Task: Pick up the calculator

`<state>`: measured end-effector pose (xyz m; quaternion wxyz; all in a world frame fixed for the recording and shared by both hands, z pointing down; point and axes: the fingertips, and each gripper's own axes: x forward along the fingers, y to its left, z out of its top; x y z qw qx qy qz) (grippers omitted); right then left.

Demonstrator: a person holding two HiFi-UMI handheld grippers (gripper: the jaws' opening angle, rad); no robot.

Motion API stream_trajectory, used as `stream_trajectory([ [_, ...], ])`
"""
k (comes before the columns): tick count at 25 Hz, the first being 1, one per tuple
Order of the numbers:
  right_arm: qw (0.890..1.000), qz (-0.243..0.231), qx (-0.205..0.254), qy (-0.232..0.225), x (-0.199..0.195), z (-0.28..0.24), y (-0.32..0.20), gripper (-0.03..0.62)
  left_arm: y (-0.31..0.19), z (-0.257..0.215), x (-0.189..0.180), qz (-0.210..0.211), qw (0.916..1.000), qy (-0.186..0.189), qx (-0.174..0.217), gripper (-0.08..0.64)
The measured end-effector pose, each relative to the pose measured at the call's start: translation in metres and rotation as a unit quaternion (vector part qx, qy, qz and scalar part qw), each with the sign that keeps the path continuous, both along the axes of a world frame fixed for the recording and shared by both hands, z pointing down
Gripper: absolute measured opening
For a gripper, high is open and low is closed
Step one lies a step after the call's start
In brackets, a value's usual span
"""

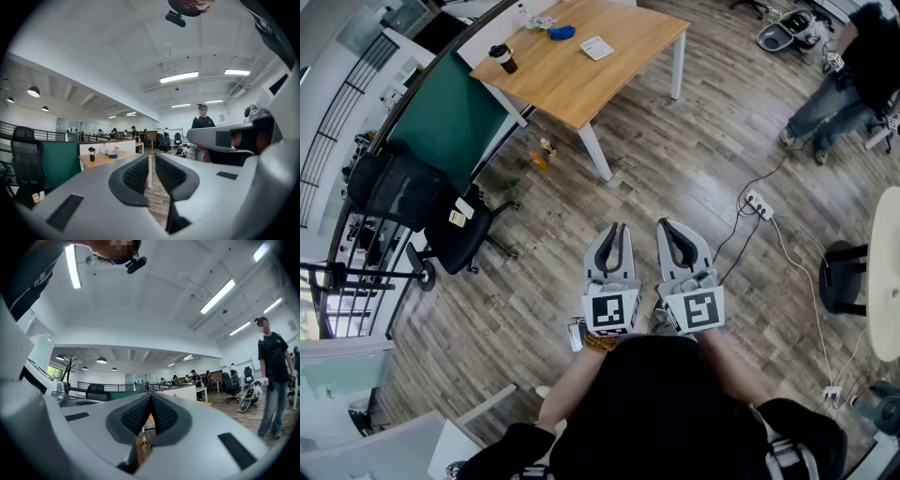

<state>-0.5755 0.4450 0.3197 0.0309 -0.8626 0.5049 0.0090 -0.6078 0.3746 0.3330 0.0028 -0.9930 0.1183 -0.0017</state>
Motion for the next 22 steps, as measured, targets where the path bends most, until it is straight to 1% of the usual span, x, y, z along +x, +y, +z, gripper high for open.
stream_trajectory([
  [5,1.000,-0.006,-0.005,-0.001,0.020,0.005,0.003,0.002,0.002,0.003,0.014,-0.013,0.9999,0.000,-0.003,0.061],
  [8,1.000,-0.004,-0.010,-0.016,0.034,0.016,-0.003,0.003,-0.002,0.006,0.028,-0.006,0.9999,0.003,0.009,0.061],
  [10,1.000,-0.002,-0.017,-0.018,0.046,0.021,-0.012,0.005,-0.009,0.011,0.041,0.000,1.0000,0.005,0.004,0.061],
  [13,0.999,-0.001,-0.038,-0.013,0.066,0.028,-0.023,0.005,-0.020,0.020,0.066,0.011,0.9999,0.005,-0.007,0.061],
  [15,0.999,0.004,-0.048,-0.016,0.086,0.032,-0.031,0.005,-0.031,0.022,0.089,0.018,0.9997,0.009,-0.009,0.061],
  [19,0.998,0.011,-0.054,-0.037,0.127,0.035,-0.061,0.005,-0.059,0.019,0.134,0.031,0.9991,0.021,-0.022,0.061],
  [22,0.998,0.020,-0.051,-0.035,0.151,0.025,-0.090,0.005,-0.078,0.012,0.158,0.044,0.9984,0.025,-0.027,0.061],
])
